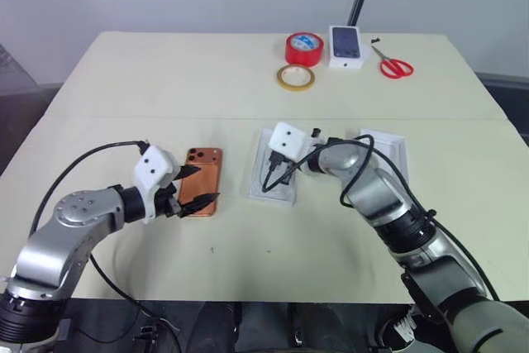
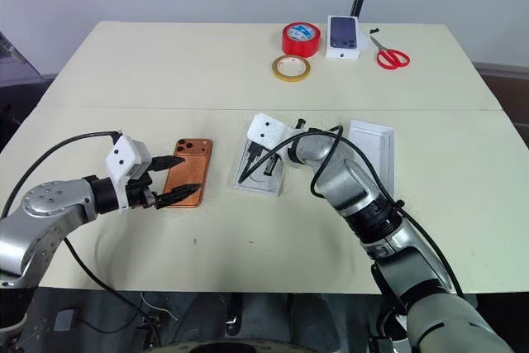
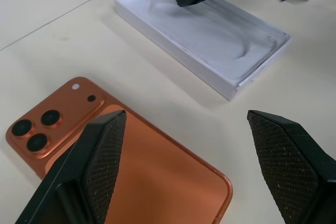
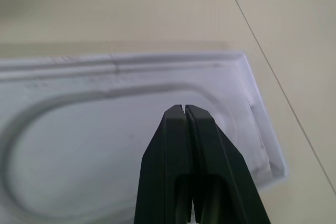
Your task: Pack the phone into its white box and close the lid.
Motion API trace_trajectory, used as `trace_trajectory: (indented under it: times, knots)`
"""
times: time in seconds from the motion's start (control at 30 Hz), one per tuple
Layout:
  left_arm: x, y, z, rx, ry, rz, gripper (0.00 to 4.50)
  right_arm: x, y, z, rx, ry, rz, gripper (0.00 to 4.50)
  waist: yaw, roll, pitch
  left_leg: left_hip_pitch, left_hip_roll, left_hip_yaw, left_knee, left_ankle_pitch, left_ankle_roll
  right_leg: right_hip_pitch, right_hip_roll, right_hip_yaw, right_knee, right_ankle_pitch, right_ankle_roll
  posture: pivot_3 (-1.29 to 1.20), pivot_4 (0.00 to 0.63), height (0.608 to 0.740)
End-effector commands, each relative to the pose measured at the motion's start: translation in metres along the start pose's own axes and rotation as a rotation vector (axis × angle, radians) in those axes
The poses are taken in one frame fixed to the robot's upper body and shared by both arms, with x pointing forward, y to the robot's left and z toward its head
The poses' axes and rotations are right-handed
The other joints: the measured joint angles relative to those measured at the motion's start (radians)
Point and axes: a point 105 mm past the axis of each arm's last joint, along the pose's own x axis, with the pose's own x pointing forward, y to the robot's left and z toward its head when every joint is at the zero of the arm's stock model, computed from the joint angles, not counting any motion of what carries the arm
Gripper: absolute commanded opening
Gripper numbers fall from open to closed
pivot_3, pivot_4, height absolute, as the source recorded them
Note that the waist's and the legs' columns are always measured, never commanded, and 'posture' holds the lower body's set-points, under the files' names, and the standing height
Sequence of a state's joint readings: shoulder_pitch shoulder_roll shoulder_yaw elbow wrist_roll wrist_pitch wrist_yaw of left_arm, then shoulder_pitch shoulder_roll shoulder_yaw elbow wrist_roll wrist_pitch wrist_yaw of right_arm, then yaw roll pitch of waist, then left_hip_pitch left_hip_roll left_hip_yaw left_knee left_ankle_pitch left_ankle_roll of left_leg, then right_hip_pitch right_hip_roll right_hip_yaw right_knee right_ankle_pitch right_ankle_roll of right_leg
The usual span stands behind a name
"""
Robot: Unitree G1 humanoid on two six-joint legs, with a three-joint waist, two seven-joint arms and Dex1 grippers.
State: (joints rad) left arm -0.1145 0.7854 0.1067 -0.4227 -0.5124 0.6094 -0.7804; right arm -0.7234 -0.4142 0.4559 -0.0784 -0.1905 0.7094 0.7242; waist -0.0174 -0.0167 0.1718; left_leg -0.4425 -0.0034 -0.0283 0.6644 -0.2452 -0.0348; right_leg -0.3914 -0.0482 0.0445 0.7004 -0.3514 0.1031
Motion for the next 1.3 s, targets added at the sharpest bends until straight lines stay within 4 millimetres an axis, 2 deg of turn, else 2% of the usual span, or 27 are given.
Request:
trace_trajectory:
  times: [0.03, 0.17, 0.3, 0.37, 0.4, 0.5, 0.57, 0.63, 0.83, 1.03, 1.3]
  knots:
    - [-0.006, 0.011, 0.007, 0.001, -0.026, 0.047, 3.87, -0.007, 0.010, 0.010, -0.049, -0.045, 0.055, 0.09, 0.001, 0.000, 0.000, 0.000, 0.000, 0.000, 0.000, 0.000, 0.000, 0.000, 0.000, 0.000, 0.000, 0.000, 0.000, 0.00, 0.150, 0.709]
    - [-0.008, 0.016, 0.006, -0.014, -0.028, 0.070, 3.87, -0.008, 0.025, 0.005, -0.066, -0.035, 0.125, 0.09, -0.001, 0.000, 0.000, 0.000, 0.000, 0.000, 0.000, 0.000, 0.000, 0.000, 0.000, 0.000, 0.000, 0.000, 0.000, 0.00, 0.150, 0.709]
    - [-0.014, 0.022, 0.004, -0.049, -0.025, 0.110, 3.87, -0.019, 0.049, 0.002, -0.117, -0.047, 0.263, 0.09, 0.000, 0.000, 0.000, 0.000, 0.000, 0.000, 0.000, 0.000, 0.000, 0.000, 0.000, 0.000, 0.000, 0.000, 0.000, 0.00, 0.150, 0.709]
    - [-0.018, 0.028, 0.002, -0.081, -0.020, 0.142, 3.87, -0.022, 0.052, 0.005, -0.122, -0.063, 0.280, 0.09, -0.001, 0.000, 0.000, 0.000, 0.000, 0.000, 0.000, 0.000, 0.000, 0.000, 0.000, 0.000, 0.000, 0.000, 0.000, 0.00, 0.150, 0.709]
    - [-0.020, 0.031, 0.000, -0.103, -0.018, 0.161, 3.87, -0.023, 0.051, 0.008, -0.123, -0.075, 0.272, 0.09, -0.001, 0.000, 0.000, 0.000, 0.000, 0.000, 0.000, 0.000, 0.000, 0.000, 0.000, 0.000, 0.000, 0.000, 0.000, 0.00, 0.150, 0.709]
    - [-0.029, 0.044, -0.005, -0.241, -0.020, 0.239, 3.87, -0.020, 0.026, 0.030, -0.084, -0.150, 0.145, 0.09, -0.004, 0.000, 0.000, 0.000, 0.000, -0.001, 0.000, 0.000, 0.000, 0.000, 0.000, 0.000, 0.000, 0.000, 0.000, 0.00, 0.150, 0.709]
    - [-0.037, 0.058, -0.012, -0.380, -0.019, 0.328, 4.40, -0.018, 0.012, 0.049, -0.028, -0.204, 0.082, 0.00, -0.004, 0.000, 0.000, 0.000, 0.001, -0.001, 0.000, 0.000, 0.000, 0.000, 0.001, 0.000, 0.000, 0.000, 0.000, 0.00, 0.150, 0.709]
    - [-0.042, 0.061, -0.020, -0.458, 0.014, 0.371, 4.47, -0.013, 0.014, 0.065, -0.016, -0.244, 0.084, 0.00, -0.003, 0.000, 0.000, 0.000, 0.001, -0.001, 0.000, 0.000, 0.000, -0.001, 0.001, -0.001, 0.001, 0.000, 0.000, 0.00, 0.150, 0.709]
    - [-0.035, 0.055, -0.048, -0.612, 0.205, 0.383, 4.47, 0.012, 0.042, 0.078, -0.081, -0.228, 0.160, 0.00, 0.002, -0.001, -0.001, 0.000, -0.001, -0.001, 0.000, 0.000, 0.000, 0.000, -0.001, -0.001, 0.001, 0.000, 0.000, 0.00, 0.150, 0.709]
    - [-0.008, 0.035, -0.035, -0.772, 0.175, 0.228, 4.47, 0.039, 0.063, 0.073, -0.170, -0.116, 0.208, 0.00, 0.001, -0.002, -0.001, 0.000, -0.001, -0.002, 0.001, 0.001, -0.001, 0.000, 0.000, -0.002, 0.001, 0.000, 0.000, 0.00, 0.150, 0.709]
    - [0.009, 0.013, -0.036, -0.859, 0.219, 0.129, 4.47, 0.046, 0.078, 0.065, -0.303, -0.059, 0.257, 0.00, -0.001, -0.002, -0.001, 0.000, -0.001, -0.002, 0.001, 0.003, -0.006, 0.000, -0.001, -0.002, 0.002, 0.000, 0.000, 0.00, 0.150, 0.709]
